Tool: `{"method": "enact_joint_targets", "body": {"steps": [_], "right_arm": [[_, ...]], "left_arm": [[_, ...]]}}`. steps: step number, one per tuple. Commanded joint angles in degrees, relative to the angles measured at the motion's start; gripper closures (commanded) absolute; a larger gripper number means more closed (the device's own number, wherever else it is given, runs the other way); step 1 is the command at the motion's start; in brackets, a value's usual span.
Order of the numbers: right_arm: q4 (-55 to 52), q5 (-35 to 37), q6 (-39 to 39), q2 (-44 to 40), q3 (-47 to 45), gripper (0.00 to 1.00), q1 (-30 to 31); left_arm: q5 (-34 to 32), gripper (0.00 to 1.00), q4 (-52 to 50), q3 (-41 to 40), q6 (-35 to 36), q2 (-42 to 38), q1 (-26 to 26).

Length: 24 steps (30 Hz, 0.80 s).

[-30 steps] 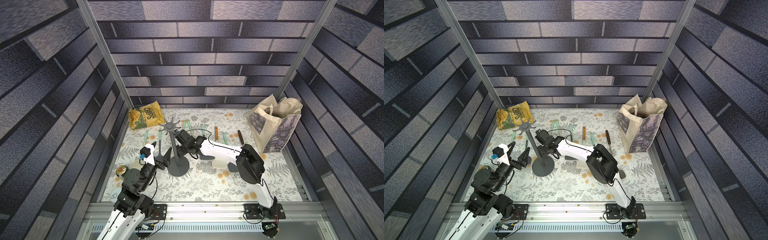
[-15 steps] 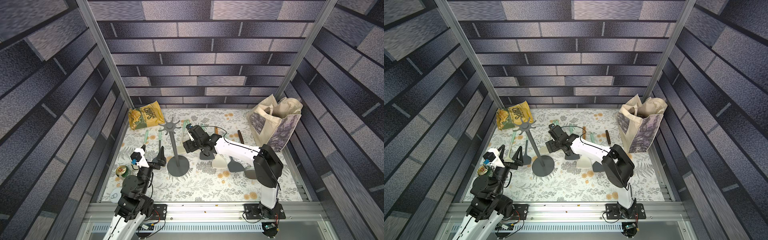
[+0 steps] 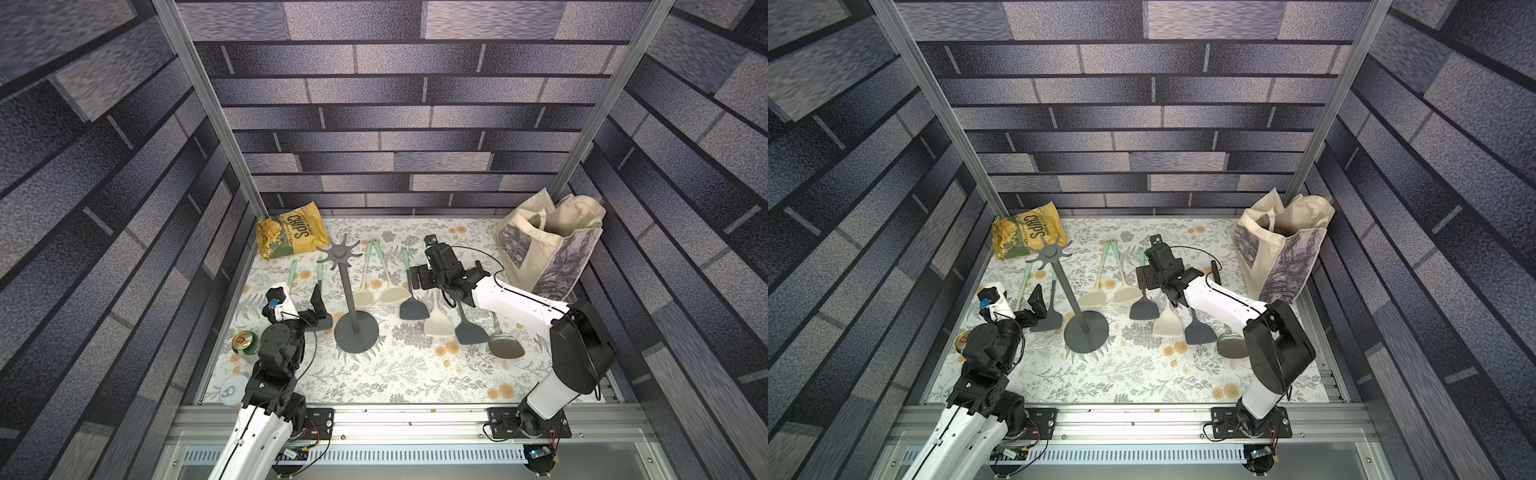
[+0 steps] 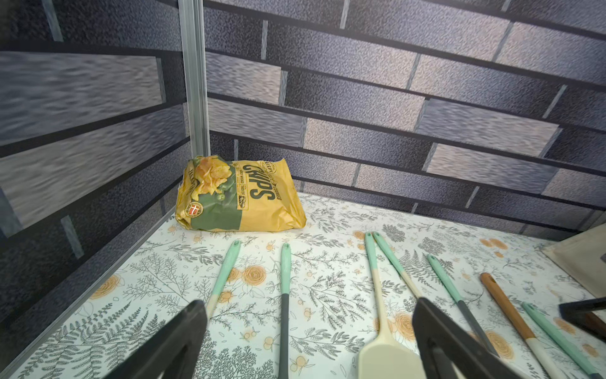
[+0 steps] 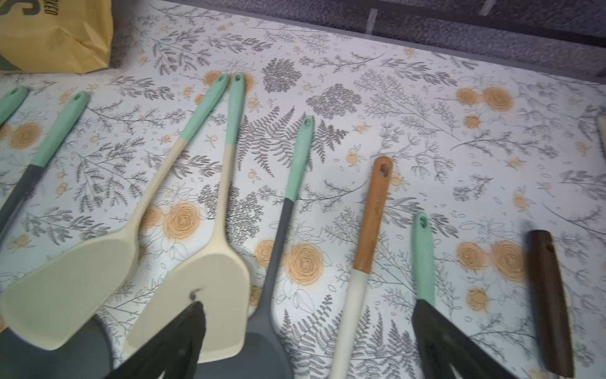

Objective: Take the spatula off the kitchen utensil rack
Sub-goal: Reset both arms

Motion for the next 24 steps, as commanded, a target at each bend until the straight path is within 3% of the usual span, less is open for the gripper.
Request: {"method": "enact_joint_targets", "body": {"steps": [1,6,12,16,24], "right_arm": [[6.25,7.04,-2.47,-5.27,-7.04,0.0,-3.81],[15.17,15.27,-8.32,-13.35,-17.6,0.0,-6.01],[21.8,15.13,-7.12,-17.11,-25.91,0.0,-12.65],[20.75,11.29,-2.67,-15.97,-26.11,0.0,-19.39],[25.79,10.77,-6.26,-14.94,-29.03,0.0,-25.33]], "left_arm": [[0.61,0.0,7.48,1.14,-0.96,5.19,1.84],[1.02,0.0,13.69,2.23,1.28,14.13,3.35],[2.24,0.0,16.43,2.03,2.66,20.59,6.22],[2.59,0.0,17.36,1.53,2.19,25.67,8.62],[-2.29,0.0,28.19,6.73,6.9,51.42,9.0]]}}
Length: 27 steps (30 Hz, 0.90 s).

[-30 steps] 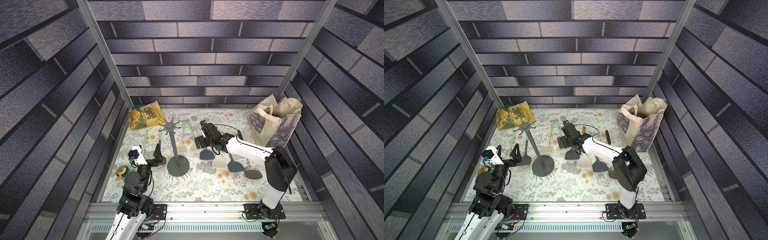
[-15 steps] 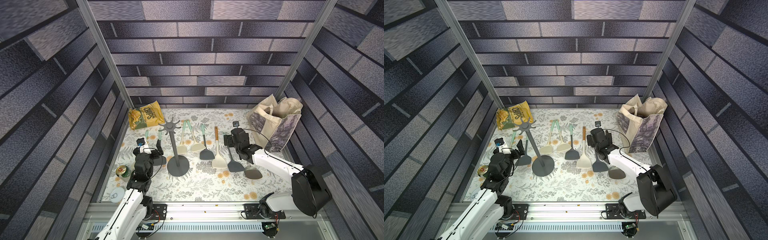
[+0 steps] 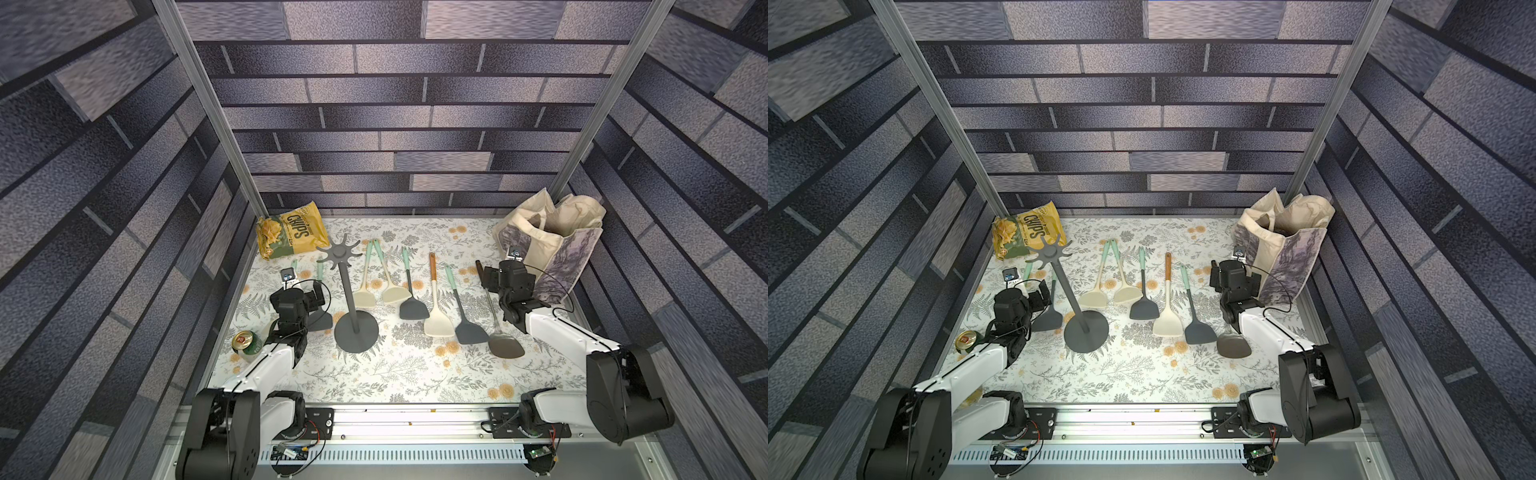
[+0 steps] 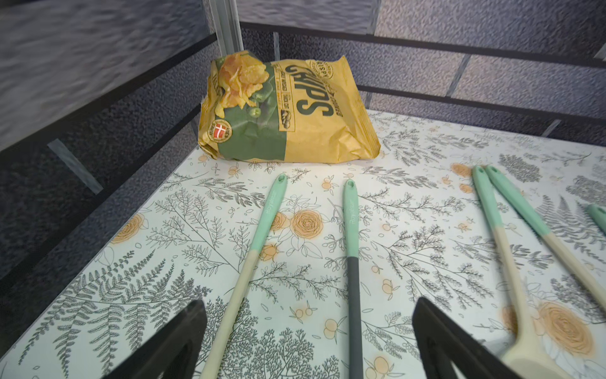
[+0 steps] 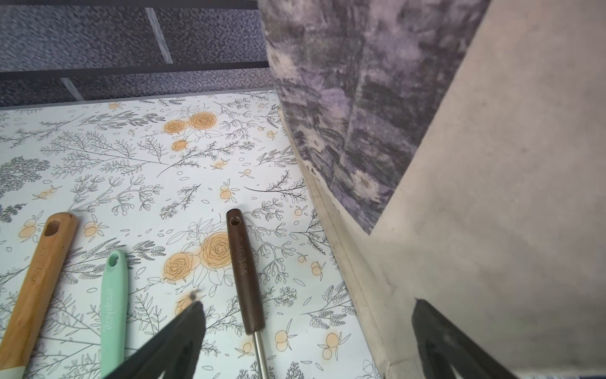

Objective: Take the spatula off the kitchen utensil rack
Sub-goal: Reset both arms

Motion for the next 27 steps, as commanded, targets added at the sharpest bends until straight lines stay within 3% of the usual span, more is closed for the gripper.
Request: {"method": "enact_joint_targets", "body": {"steps": [1,3,6,9,12,14,15,16,17,19,27], "right_arm": [[6.27,0.39,-1.93,1.46,-4.21,0.0,-1.81],[15.89,0.46,-3.82,3.14,-9.56,0.0,-2.33],[29.16,0.44,-7.72,2.61,-15.69,0.0,-2.72],[46.82,-3.55,-8.12,7.92,-21.04,0.0,-4.1],[44.28,-7.22,-9.21,8.49,-19.86,0.0,-4.05],[49.16,-11.96,-11.26,12.37,-20.55,0.0,-4.02],[51.47,-14.39,-12.23,13.94,-20.41,0.0,-3.96],[46.14,-14.41,-11.72,12.08,-19.73,0.0,-4.08],[43.77,-15.5,-11.5,11.39,-18.69,0.0,-4.45],[43.33,-14.06,-10.36,12.0,-18.09,0.0,-4.9],[42.65,-13.05,-9.88,11.75,-17.64,0.0,-4.94]], "left_arm": [[-1.96,0.0,6.73,2.85,3.34,6.79,0.19],[-5.53,0.0,7.25,4.77,4.98,9.81,-1.22],[-4.35,0.0,18.45,2.3,6.77,15.36,-0.59],[-3.38,0.0,18.18,1.75,5.29,14.83,0.45],[-0.2,0.0,23.76,-1.44,5.32,15.66,1.06],[0.95,0.0,30.47,-1.14,7.71,20.54,0.65],[2.72,0.0,24.74,-0.19,6.47,18.35,1.49],[4.71,0.0,19.41,1.37,5.8,17.19,2.19],[4.82,0.0,22.68,1.62,5.93,19.22,2.56],[5.1,0.0,16.42,3.29,4.41,17.68,3.29],[7.3,0.0,15.05,4.47,3.17,18.31,4.94]]}}
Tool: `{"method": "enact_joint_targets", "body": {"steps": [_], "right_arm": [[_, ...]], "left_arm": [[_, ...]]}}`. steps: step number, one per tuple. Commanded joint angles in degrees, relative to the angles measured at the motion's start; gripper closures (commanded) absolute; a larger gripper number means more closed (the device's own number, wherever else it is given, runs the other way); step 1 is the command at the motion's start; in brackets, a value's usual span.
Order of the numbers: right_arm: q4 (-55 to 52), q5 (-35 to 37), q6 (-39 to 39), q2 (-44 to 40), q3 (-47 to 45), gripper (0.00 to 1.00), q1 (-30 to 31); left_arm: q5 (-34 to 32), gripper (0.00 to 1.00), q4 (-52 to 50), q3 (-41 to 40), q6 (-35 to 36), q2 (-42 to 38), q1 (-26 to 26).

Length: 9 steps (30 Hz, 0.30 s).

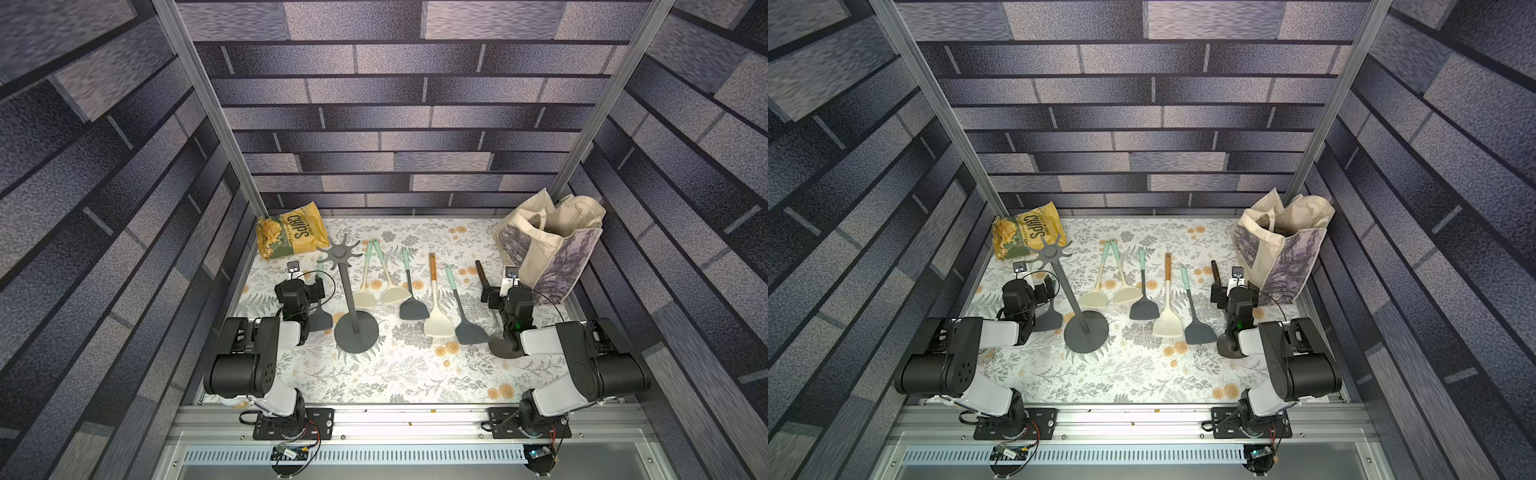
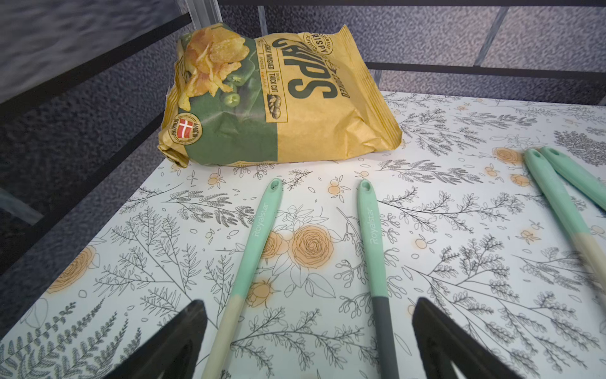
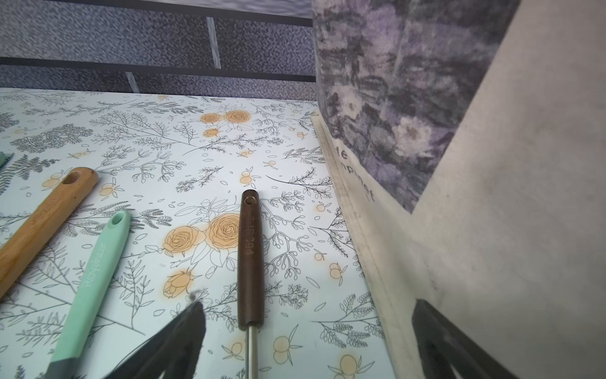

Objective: Take the spatula off the kitchen utensil rack
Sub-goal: Reset both arms

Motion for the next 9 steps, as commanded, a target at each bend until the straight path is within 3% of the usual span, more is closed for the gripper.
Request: {"method": "enact_joint_targets", "body": {"steps": [1,9], "right_arm": [[0.94,-0.4,0.02,0.14,0.85,0.0,-0.35],[4.2,-0.07,-0.08,-0.38,-0.98,0.0,-0.37]], "left_arm": [[1.7,0.0,-1.78,1.05,-1.13,-0.19,0.35],[1.76,0.0,-1.76,0.97,-1.16,-0.34,0.44]]}}
